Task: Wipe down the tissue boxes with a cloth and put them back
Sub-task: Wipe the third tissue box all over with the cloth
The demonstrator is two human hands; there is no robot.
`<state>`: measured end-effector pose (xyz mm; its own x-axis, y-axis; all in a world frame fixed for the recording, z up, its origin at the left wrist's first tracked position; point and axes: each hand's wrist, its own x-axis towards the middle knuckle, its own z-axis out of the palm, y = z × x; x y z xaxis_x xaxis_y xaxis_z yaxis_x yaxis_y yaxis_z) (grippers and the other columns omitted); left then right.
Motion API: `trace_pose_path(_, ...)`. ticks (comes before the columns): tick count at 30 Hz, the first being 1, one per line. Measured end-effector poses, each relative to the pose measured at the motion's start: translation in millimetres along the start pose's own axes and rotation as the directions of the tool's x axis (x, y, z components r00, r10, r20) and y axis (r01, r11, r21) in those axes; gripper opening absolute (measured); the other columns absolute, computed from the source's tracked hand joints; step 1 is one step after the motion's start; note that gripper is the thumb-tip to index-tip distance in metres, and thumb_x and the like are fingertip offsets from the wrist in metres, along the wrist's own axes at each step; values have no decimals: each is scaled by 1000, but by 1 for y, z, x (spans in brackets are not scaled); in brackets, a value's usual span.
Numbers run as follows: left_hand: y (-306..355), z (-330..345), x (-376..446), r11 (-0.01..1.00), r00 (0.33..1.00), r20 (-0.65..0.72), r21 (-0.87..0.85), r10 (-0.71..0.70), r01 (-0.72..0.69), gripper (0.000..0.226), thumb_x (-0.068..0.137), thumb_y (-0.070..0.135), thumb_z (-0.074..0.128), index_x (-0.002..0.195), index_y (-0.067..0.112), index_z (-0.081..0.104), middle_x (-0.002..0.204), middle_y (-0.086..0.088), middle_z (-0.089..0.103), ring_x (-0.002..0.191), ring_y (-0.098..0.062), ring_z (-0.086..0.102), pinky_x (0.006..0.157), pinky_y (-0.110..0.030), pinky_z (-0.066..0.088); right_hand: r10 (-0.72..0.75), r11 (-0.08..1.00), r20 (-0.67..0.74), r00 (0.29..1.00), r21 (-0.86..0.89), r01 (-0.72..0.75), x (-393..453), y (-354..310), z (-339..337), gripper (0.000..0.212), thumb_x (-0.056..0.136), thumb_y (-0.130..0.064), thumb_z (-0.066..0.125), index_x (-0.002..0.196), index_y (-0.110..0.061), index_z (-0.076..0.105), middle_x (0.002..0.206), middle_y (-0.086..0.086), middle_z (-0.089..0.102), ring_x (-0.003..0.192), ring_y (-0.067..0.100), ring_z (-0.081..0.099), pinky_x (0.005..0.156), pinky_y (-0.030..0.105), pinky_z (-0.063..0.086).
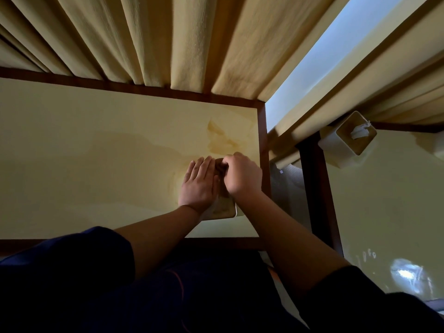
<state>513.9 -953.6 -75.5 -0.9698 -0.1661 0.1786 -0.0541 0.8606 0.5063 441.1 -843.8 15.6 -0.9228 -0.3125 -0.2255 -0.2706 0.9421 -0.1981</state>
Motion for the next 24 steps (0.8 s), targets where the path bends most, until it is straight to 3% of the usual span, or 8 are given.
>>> trace_pose_path(2,2,-3,-1,1000,1000,20,-21,-12,13,57,104,32,33,144,-2,55,146,-18,58,139,-37,50,125,-45,23,-40,999,-14,999,32,40,-12,5,11,22,104,-26,52,119,-23,69,113,2,64,96,29,67,72,34,47)
trace_pose_path(4,3,-4,-2,1000,999,48,-18,-21,22,58,105,33,29,147,-1,52,150,-17,54,144,-36,46,127,-45,20,-72,995,-63,995,65,76,-35,13,23,17,105,-30,52,108,-22,68,108,1,64,86,30,68,63,34,46)
trace_pose_path(6,2,-3,0,1000,999,52,4,-15,15,58,105,33,29,147,0,52,151,-16,54,143,-36,47,127,-42,17,-104,991,-86,991,70,111,-65,25,31,4,99,-22,65,101,-24,69,104,-3,66,74,27,69,55,31,45)
trace_pose_path(7,1,-2,0,1000,999,48,13,-9,8,58,104,32,29,147,0,53,150,-16,55,142,-36,48,126,-41,17,-136,985,-89,987,98,144,-81,31,32,13,93,-16,73,102,-24,71,104,-6,69,70,23,69,53,29,46)
trace_pose_path(12,1,-1,0,999,999,13,20,30,-30,56,102,30,34,143,-1,57,145,-18,59,136,-38,54,122,-49,30,-197,956,-125,972,196,219,-133,51,37,19,95,-18,71,112,-24,77,113,-5,73,82,12,70,62,21,50)
trace_pose_path(15,3,-5,0,1000,1000,23,5,20,-20,58,103,31,32,145,-1,54,147,-18,57,139,-39,50,124,-49,27,-97,966,-107,990,230,120,-141,49,42,30,98,-37,67,128,-29,67,120,-7,68,93,7,67,68,16,45)
trace_pose_path(19,6,-8,0,1000,999,47,1,-5,5,58,103,31,31,147,0,52,149,-18,55,142,-38,48,124,-50,28,-84,980,-98,992,173,100,-136,40,52,46,91,-65,67,120,-30,63,108,-11,68,89,7,63,64,18,40)
trace_pose_path(24,4,-7,0,1000,998,62,10,6,-6,57,102,30,33,145,-1,55,147,-19,57,139,-40,51,122,-53,32,-126,962,-193,973,216,168,-129,44,57,29,91,-46,78,109,-27,67,102,-12,70,82,8,65,58,22,50)
